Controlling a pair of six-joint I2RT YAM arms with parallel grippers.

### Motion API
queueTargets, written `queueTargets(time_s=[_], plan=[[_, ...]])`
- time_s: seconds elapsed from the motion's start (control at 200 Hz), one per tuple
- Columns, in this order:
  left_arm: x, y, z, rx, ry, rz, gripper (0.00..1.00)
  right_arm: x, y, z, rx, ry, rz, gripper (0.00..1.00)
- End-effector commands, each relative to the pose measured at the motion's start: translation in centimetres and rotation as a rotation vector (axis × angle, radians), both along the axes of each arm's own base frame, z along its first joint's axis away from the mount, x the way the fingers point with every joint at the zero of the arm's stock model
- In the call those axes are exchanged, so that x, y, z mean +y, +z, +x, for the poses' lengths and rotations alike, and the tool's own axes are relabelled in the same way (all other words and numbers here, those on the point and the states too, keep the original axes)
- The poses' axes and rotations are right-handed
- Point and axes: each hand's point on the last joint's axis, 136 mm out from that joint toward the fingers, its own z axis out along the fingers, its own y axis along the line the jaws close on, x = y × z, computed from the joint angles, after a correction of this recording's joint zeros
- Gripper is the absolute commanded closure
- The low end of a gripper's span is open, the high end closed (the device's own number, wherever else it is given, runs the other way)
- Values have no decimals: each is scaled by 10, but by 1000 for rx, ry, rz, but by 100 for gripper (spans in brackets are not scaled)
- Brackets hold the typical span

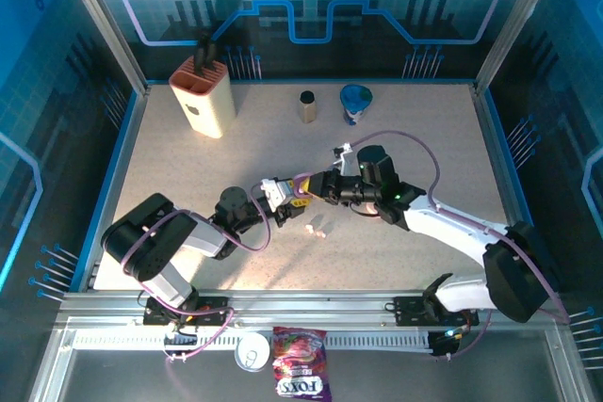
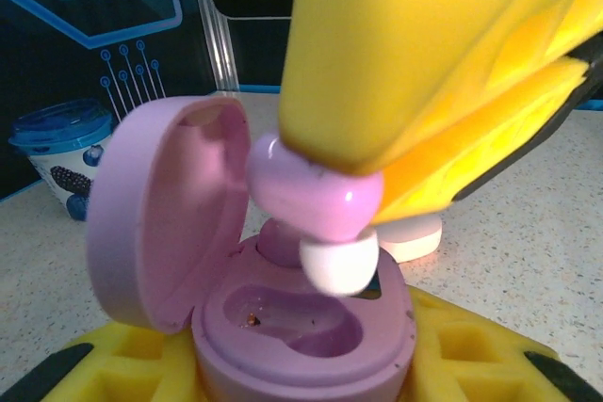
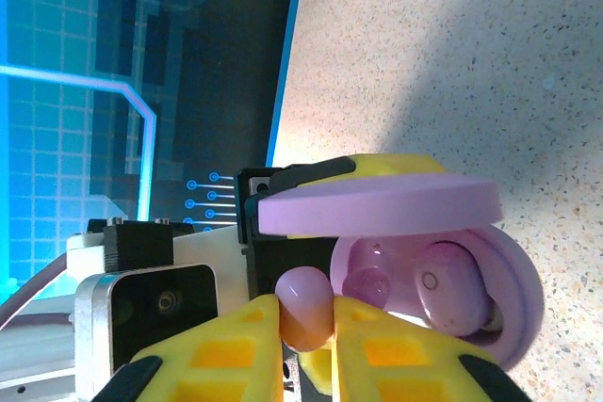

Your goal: Insert the wireless bluetooth earbuds into the charging case

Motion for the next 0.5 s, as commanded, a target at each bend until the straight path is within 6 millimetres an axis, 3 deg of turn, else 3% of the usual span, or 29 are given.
queueTargets(time_s=[0.0, 0.385, 0.49], plan=[[-5, 17, 4, -77, 6, -22, 76, 8, 4, 4, -42, 15, -13, 84], [-4, 18, 11, -71, 40, -28, 76, 5, -24, 4, -4, 7, -115, 83], [-4, 18, 12, -70, 49, -29, 76, 2, -27, 3, -6, 4, -151, 78]])
